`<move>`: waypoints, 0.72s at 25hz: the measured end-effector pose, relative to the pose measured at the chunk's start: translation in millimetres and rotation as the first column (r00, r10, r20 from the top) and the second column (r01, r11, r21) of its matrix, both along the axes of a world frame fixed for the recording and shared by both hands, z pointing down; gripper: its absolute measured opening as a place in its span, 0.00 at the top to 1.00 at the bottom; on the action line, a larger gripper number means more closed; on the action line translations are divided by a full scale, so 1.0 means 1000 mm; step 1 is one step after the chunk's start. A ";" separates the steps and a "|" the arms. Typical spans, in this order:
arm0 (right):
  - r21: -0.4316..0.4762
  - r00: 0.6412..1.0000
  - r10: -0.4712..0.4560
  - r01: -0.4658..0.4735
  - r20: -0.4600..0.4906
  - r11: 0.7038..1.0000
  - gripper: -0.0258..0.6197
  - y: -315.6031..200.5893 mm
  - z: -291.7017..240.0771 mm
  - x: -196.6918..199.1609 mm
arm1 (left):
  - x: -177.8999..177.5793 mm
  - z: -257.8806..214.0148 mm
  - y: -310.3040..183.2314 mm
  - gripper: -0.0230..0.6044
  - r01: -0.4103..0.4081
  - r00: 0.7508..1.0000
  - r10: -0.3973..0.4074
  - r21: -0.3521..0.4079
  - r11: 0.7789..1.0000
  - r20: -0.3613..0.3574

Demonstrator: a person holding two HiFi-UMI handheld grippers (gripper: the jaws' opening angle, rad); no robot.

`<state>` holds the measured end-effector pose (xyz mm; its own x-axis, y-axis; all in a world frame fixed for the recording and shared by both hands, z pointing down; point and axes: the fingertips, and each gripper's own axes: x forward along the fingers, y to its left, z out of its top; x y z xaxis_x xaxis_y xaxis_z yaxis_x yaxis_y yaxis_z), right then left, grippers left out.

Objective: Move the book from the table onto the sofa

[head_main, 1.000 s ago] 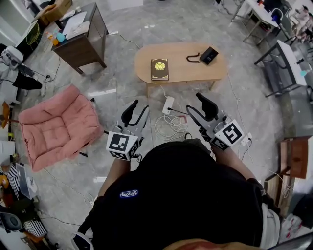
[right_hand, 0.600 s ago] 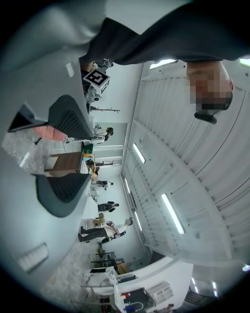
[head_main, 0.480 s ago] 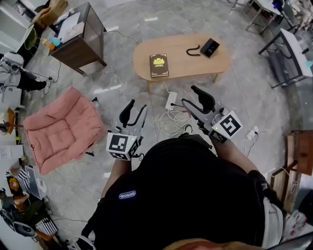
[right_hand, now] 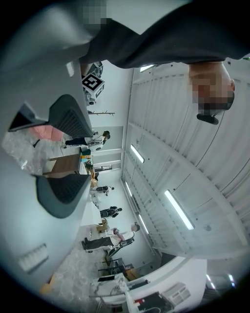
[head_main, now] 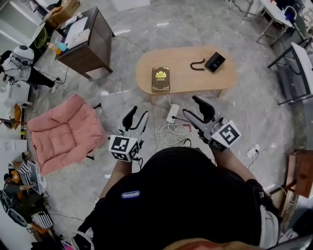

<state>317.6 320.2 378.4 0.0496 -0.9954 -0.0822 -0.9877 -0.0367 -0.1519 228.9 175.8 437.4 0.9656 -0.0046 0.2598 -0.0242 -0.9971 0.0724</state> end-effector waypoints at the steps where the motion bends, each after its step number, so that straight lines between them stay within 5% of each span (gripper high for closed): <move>1: 0.009 1.000 0.003 -0.003 0.004 1.000 0.58 0.004 0.000 0.008 | 0.007 0.002 0.000 0.66 0.006 1.000 -0.006 0.011 1.000 0.008; 18: 0.047 0.995 0.103 -0.102 -0.018 0.994 0.59 0.064 -0.004 0.100 | 0.104 -0.011 0.028 0.66 0.013 1.000 -0.013 0.079 0.997 -0.001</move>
<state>417.7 384.1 373.9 0.1488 -0.9803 -0.1296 -0.9821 -0.1312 -0.1353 333.2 204.2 426.7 0.9656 -0.0379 0.2572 -0.0374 -0.9993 -0.0070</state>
